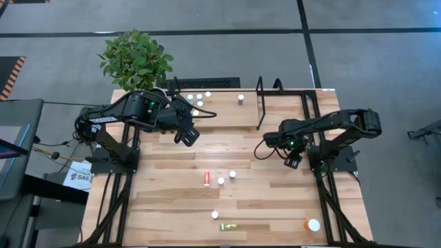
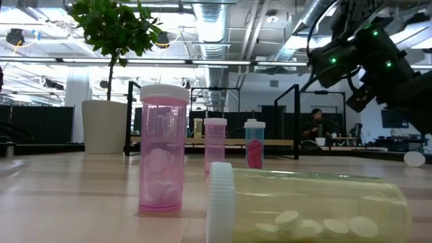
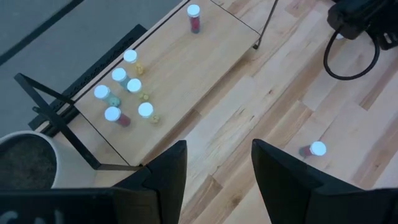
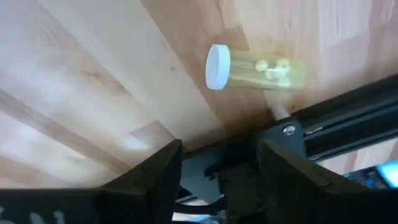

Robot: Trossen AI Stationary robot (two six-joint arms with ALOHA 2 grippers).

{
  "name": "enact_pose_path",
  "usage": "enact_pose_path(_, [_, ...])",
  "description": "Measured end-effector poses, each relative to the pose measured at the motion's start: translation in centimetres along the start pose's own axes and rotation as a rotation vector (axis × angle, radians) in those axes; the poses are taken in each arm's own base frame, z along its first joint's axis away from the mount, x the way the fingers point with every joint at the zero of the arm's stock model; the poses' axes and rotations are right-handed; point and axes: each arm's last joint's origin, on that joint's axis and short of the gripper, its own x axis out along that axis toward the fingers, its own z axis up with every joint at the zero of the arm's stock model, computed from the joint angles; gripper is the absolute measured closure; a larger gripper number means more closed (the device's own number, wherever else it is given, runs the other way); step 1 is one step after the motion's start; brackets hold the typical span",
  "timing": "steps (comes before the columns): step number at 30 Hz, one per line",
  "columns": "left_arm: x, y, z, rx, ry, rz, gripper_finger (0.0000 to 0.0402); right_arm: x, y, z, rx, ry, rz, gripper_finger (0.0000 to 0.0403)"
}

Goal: Pick and place medicine bottles onto shelf by color
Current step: Put the yellow pill bottle on the shelf

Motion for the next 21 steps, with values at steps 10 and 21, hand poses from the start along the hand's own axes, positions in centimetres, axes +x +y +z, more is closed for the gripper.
enact_pose_path(10, [0.0, 0.0, 0.0, -0.001, 0.000, 0.000, 0.0235, 0.3, 0.0, 0.7, -0.216, -0.020, -0.066, 0.0173])
enact_pose_path(21, [0.0, 0.0, 0.0, 0.005, -0.001, 0.001, 0.0235, -1.3, 0.1, 1.2, -0.269, -0.066, -0.050, 0.0174])
